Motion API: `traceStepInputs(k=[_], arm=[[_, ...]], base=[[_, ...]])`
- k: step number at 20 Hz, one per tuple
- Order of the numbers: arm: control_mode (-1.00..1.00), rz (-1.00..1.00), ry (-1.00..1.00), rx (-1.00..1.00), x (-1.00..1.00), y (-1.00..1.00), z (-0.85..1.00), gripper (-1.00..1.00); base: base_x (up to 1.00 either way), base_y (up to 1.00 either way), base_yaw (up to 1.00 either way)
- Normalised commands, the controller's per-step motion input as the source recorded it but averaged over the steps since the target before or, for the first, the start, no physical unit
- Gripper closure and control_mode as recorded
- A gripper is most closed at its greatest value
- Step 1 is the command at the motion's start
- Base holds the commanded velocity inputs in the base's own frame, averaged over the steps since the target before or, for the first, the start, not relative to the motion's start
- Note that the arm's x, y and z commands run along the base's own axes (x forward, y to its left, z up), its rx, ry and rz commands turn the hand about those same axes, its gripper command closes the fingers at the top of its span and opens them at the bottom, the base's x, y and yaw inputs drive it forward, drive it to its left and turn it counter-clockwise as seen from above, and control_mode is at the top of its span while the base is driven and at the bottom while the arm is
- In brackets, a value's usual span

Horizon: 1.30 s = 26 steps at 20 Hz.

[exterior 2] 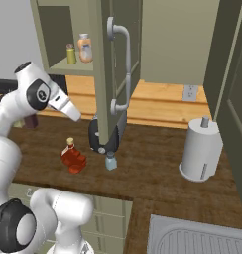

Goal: Put the shaker and condiment bottle from the counter next to their counterparts in the cabinet.

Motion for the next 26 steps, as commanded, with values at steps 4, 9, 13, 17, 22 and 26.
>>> traceStepInputs(k=[4,9,13,17,22,26], arm=[[-1.00,-0.16,-0.09,-0.09,0.00,0.67,0.00,-1.00],[-1.00,-0.16,-0.08,-0.11,0.00,0.66,-0.14,-1.00],[-1.00,-0.09,-0.02,-0.01,0.00,0.23,-0.26,-1.00],[-1.00,-0.14,-0.21,-0.02,0.00,0.13,-0.32,-1.00],[-1.00,-0.26,-0.31,-0.13,0.00,0.13,-0.34,-1.00],[-1.00,-0.26,-0.22,-0.28,0.00,0.00,-0.47,-1.00]], base=[[0.00,0.00,0.00],[0.00,0.00,0.00],[0.00,0.00,0.00],[0.00,0.00,0.00],[0.00,0.00,0.00],[0.00,0.00,0.00]])
